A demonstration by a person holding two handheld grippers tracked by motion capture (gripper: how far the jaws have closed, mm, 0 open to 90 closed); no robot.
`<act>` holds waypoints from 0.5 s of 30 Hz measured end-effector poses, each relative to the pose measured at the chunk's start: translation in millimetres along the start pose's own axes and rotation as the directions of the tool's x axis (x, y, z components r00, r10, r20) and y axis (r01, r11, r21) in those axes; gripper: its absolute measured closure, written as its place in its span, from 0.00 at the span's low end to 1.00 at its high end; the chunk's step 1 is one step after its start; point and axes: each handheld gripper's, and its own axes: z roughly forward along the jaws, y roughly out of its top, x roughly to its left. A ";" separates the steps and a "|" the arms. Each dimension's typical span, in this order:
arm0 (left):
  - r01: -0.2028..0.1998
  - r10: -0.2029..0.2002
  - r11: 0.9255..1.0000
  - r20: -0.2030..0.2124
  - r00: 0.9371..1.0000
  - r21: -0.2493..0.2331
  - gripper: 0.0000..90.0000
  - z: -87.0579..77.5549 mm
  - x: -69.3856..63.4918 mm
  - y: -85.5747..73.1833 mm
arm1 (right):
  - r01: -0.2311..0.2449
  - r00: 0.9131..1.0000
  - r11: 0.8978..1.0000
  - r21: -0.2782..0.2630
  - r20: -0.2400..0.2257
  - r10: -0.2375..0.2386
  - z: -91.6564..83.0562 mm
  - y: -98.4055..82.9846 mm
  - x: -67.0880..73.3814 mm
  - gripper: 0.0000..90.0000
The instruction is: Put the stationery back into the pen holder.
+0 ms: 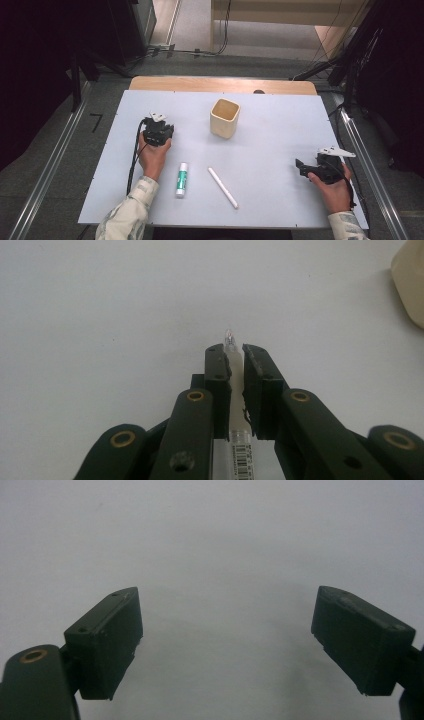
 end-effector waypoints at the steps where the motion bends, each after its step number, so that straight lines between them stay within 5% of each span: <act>1: 0.000 0.000 1.000 0.004 1.000 -0.002 0.92 -0.1 0.3 0.2 | 0.001 1.000 1.000 -0.001 0.000 -0.001 0.0 0.0 0.0 0.13; 15: -0.005 0.006 0.999 0.046 0.999 -0.033 0.92 -12.3 -2.1 10.6 | -0.001 1.000 1.000 0.000 0.003 0.001 0.3 -0.1 -0.4 0.13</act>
